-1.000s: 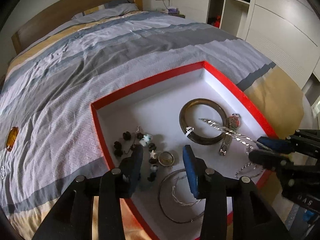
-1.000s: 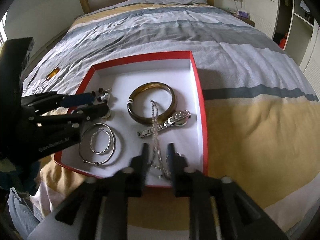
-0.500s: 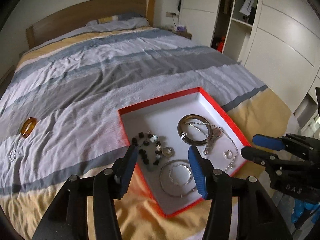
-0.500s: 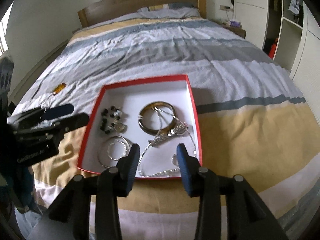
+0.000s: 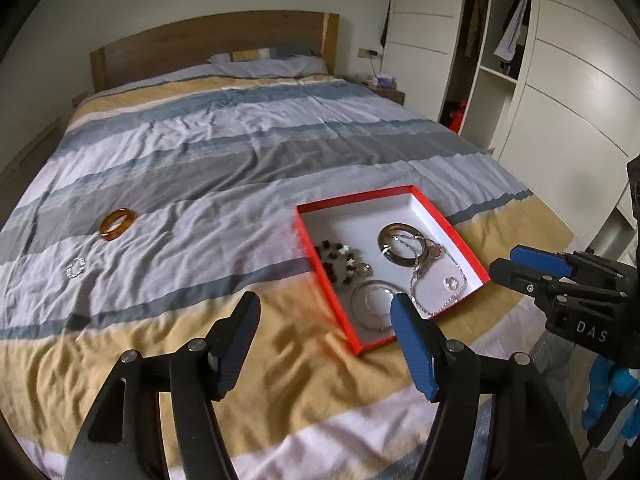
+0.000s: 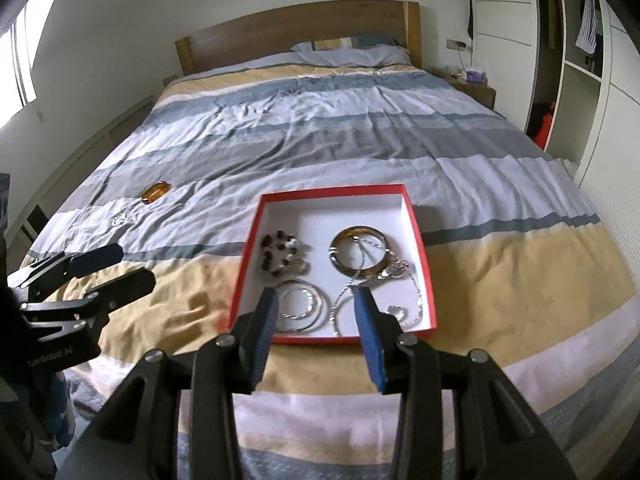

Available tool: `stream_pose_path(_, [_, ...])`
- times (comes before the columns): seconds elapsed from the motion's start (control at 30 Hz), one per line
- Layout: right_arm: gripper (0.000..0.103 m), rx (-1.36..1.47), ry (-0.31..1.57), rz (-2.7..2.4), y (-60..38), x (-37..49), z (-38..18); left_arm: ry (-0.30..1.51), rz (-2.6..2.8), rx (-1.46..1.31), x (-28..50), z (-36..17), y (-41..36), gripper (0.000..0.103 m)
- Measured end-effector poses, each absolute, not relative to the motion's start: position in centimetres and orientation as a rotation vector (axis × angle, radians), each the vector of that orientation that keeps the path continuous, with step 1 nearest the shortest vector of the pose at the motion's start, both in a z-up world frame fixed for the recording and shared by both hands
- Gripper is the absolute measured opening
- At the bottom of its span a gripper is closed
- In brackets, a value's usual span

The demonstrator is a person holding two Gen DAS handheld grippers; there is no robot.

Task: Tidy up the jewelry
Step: 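Withdraw both tools toward the amber bangle and twisted hoop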

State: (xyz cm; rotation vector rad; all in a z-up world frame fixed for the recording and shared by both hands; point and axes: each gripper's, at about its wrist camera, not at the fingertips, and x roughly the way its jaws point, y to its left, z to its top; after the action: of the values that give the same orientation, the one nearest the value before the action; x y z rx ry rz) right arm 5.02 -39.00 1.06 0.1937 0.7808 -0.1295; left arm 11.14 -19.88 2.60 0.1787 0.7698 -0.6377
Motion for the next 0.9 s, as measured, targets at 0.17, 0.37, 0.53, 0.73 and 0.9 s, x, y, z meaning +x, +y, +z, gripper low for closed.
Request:
stream_pose_path(0.17, [0.038,0.207,0.747,-0.112,-37.1,3.6,1.8,0.724,-0.588,0.160,8.8,4.1,-16.5,0.070])
stream_pose_path(0.37, [0.038,0.221,0.710,-0.094,-35.2,2.1,2.6,0.691,-0.530,0.149,6.3,5.1,-13.0,0.070])
stream_pose_path(0.53, [0.038,0.209,0.702,-0.072,-34.0,1.0,2.6,0.696,-0.483,0.120,4.4,4.8,-10.7,0.072])
stream_pose_path(0.73, [0.038,0.199,0.671,-0.067,-33.2,-0.7,3.7,0.698,-0.453,0.114,2.2,4.1,-8.9,0.081])
stream_pose_path(0.9, [0.043,0.199,0.649,-0.058,-32.5,-1.8,4.4,0.671,-0.398,0.122,1.1,4.3,-7.8,0.081])
